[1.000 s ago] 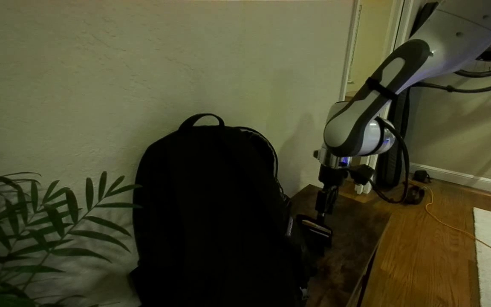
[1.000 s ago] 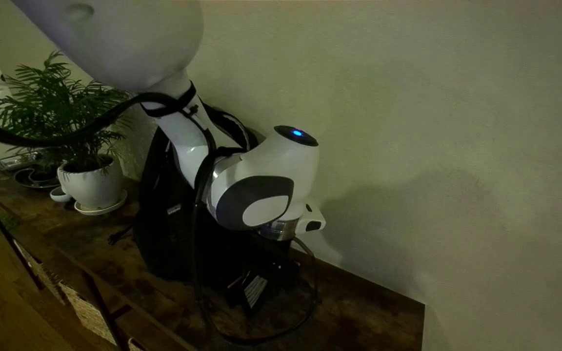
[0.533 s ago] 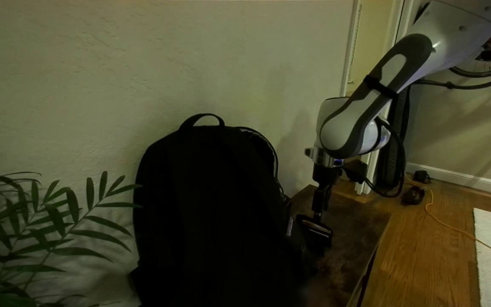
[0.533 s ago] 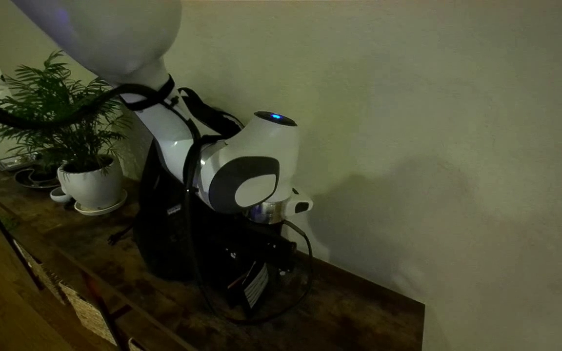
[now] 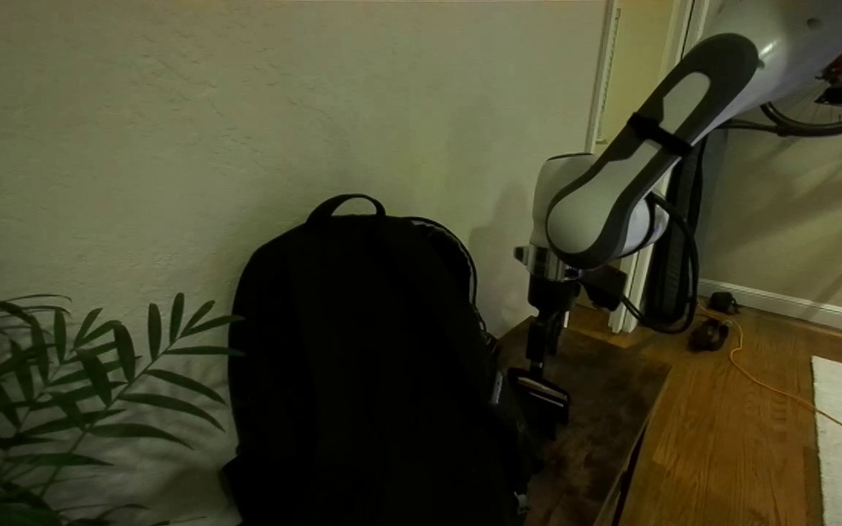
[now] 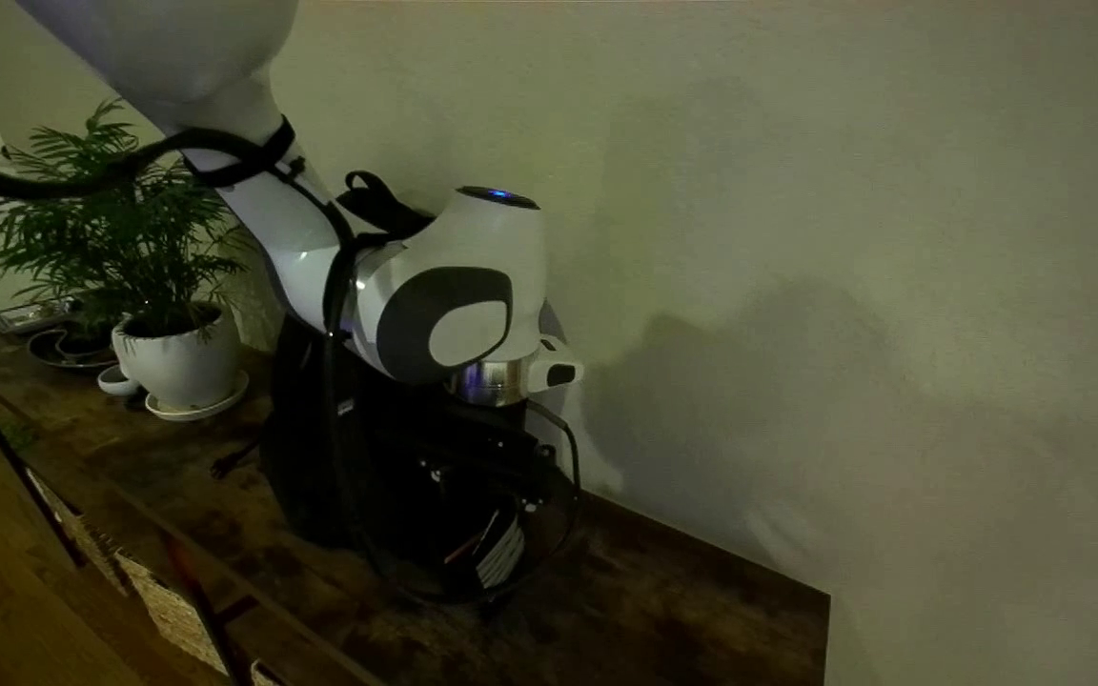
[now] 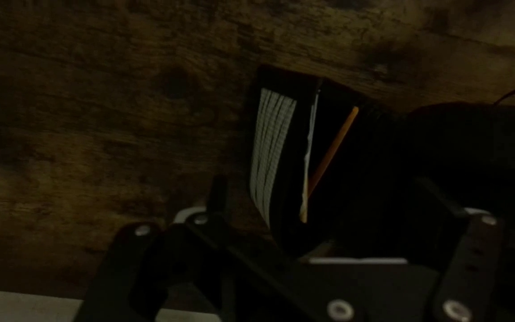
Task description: Pick the wallet and put it in the bag
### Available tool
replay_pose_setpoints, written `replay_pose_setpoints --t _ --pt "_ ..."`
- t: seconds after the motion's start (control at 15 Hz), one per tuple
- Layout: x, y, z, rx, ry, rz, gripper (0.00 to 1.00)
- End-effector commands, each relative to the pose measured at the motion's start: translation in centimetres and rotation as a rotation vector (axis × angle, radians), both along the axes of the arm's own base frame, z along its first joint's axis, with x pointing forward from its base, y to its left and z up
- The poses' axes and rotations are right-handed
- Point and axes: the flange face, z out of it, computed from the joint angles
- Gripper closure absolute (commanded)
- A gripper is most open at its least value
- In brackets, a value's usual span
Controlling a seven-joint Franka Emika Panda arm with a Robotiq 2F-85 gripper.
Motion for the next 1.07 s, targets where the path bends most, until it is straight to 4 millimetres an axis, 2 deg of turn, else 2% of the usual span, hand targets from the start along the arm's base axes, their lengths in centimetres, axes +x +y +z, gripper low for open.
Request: replay_pose_setpoints --t 0.0,0.47,0.73,1.0 --pt "-1.7 1.8 2.0 -0.045 0.012 -0.112 0.0" --pt "-2.7 5.5 -0.1 -0.132 0.011 -0.15 0.0" --pt "-3.0 6.2 -0.4 -0.222 -0.036 -0.071 0.0" --pt "-2.9 6.0 -0.7 -0.254 -0.06 -0.073 0.0"
